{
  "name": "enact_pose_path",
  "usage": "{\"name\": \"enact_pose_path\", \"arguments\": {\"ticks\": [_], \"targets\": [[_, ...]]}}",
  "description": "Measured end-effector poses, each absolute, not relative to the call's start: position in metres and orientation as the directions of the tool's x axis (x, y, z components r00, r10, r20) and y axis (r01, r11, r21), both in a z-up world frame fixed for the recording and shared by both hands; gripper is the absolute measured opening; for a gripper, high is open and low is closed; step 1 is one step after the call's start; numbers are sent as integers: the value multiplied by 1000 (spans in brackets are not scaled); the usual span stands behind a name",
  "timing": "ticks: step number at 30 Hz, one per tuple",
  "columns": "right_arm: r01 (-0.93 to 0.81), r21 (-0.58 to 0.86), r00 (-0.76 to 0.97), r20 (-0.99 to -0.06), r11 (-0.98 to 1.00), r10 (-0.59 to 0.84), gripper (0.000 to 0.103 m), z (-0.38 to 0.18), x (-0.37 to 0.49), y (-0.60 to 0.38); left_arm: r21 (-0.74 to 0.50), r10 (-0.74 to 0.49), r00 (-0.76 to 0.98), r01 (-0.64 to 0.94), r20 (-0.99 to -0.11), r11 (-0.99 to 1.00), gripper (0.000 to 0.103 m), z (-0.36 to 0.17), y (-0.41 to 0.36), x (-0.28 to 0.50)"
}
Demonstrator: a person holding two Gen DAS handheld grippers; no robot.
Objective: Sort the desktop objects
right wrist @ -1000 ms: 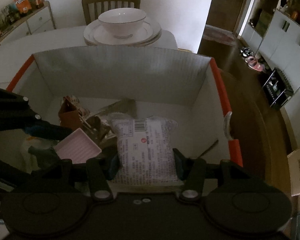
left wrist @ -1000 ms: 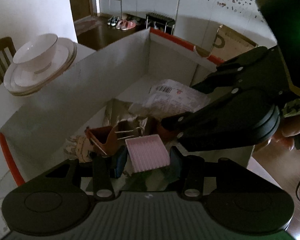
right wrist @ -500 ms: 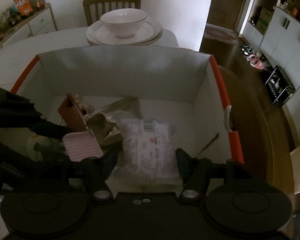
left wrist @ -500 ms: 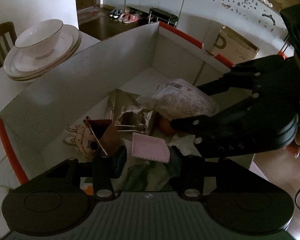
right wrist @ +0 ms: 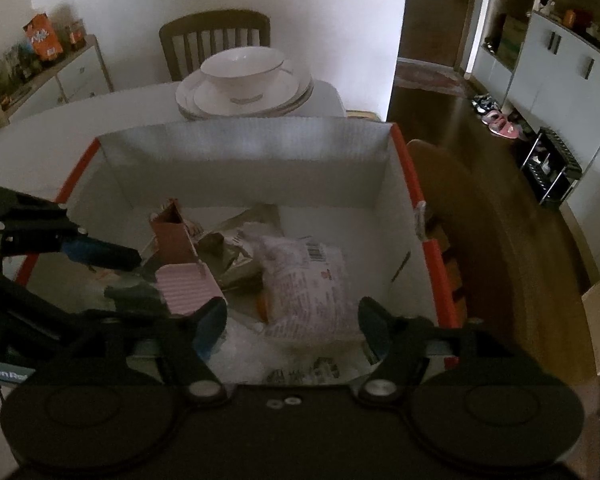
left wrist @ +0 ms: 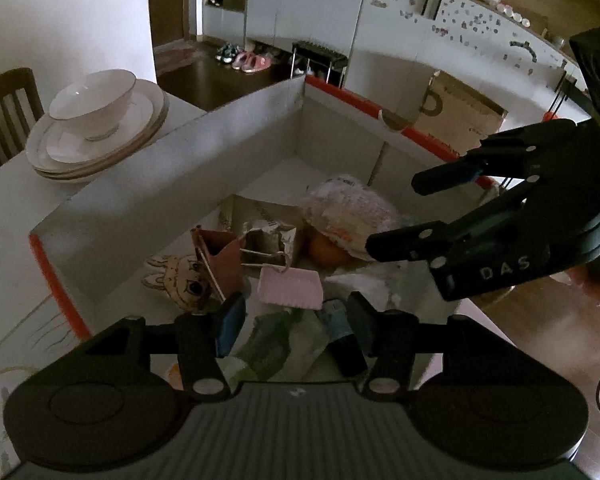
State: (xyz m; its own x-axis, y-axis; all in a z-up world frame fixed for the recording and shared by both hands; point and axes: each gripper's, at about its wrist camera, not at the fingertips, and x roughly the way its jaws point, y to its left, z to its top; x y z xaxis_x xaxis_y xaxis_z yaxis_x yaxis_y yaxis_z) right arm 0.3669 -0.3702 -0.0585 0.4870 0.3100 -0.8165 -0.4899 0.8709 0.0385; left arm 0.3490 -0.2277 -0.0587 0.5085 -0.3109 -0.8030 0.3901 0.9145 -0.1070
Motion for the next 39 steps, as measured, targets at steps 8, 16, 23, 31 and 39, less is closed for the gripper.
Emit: {"name": "enact_pose_path", "arguments": {"ticks": [8, 16, 23, 31, 39], "targets": [[-482, 52, 528, -779, 875, 338, 76, -37, 343, -373, -119, -326, 564, 372, -759, 921, 61, -36, -209, 326], [-488, 52, 575, -731, 871, 366, 82, -13, 310, -362, -120, -333, 619, 360, -712, 925, 61, -16, -191, 302], [-490, 63, 595, -704, 869, 387, 85, -1, 287, -354, -116, -338, 641, 363, -689, 924, 62, -5, -177, 282], [-471, 87, 626, -669, 878, 402, 94, 6, 266, -354, -105, -327, 662, 352, -674, 930, 74, 1, -165, 266], [-435, 124, 664, -625, 892, 410, 98, 8, 244, -355, -108, -306, 681, 318, -665, 942, 102, 3, -154, 248]]}}
